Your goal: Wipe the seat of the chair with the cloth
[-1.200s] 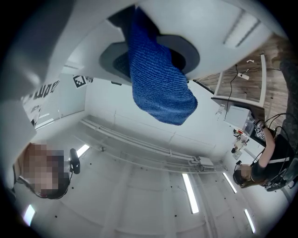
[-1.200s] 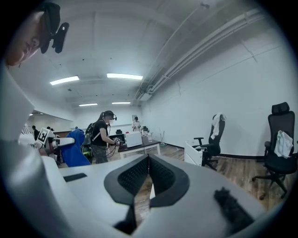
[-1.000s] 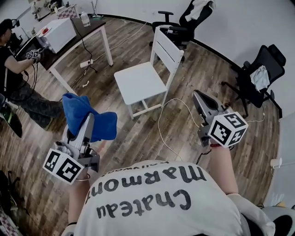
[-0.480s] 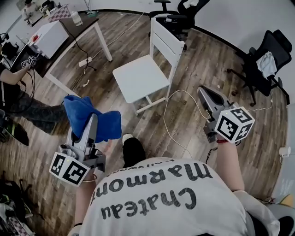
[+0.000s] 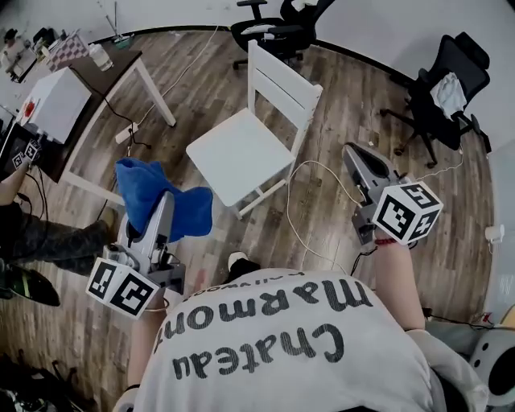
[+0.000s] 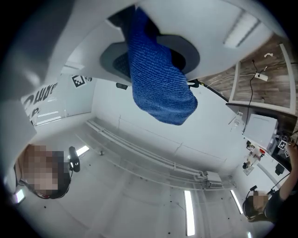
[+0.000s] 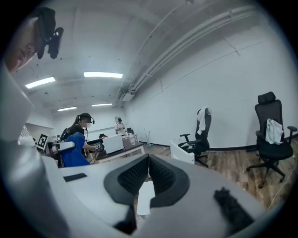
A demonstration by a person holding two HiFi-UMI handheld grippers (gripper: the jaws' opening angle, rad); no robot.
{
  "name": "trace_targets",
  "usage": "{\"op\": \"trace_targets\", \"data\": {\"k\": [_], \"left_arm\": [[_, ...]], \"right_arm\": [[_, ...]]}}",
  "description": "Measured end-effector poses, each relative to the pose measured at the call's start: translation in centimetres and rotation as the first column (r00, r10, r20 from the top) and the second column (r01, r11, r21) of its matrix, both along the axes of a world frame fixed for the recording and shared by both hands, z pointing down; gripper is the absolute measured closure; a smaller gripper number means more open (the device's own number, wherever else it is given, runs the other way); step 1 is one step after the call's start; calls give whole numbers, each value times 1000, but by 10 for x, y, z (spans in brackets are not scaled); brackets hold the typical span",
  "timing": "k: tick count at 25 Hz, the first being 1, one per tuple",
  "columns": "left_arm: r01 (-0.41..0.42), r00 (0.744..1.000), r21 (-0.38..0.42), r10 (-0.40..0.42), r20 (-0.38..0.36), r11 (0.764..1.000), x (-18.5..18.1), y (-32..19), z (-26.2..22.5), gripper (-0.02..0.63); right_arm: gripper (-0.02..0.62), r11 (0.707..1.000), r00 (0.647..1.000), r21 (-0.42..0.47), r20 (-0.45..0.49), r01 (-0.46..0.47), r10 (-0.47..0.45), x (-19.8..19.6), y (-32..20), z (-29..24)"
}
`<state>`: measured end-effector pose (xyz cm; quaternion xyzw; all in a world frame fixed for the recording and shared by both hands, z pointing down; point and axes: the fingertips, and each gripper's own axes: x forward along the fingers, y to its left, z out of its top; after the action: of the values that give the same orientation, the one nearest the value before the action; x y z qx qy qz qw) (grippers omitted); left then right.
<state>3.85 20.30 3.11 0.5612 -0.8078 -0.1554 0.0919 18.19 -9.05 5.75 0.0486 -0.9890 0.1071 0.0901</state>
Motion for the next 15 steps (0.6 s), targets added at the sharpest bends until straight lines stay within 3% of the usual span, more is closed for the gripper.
{"op": "trace_targets", "data": {"k": [3, 9, 15], "left_arm": [[-33, 999, -5, 33, 21, 999, -40, -2, -9, 491], [-149, 986, -32, 151, 74, 988, -102, -4, -14, 491], [-213, 974, -38, 215, 71, 976, -141, -14, 1, 491]], "right_arm": [[578, 999, 999, 11, -1, -44, 44, -26, 3, -5], [578, 990, 990, -61, 56, -129, 132, -74, 9, -12], [578, 982, 979, -18, -88, -188, 186, -86, 17, 20]]}}
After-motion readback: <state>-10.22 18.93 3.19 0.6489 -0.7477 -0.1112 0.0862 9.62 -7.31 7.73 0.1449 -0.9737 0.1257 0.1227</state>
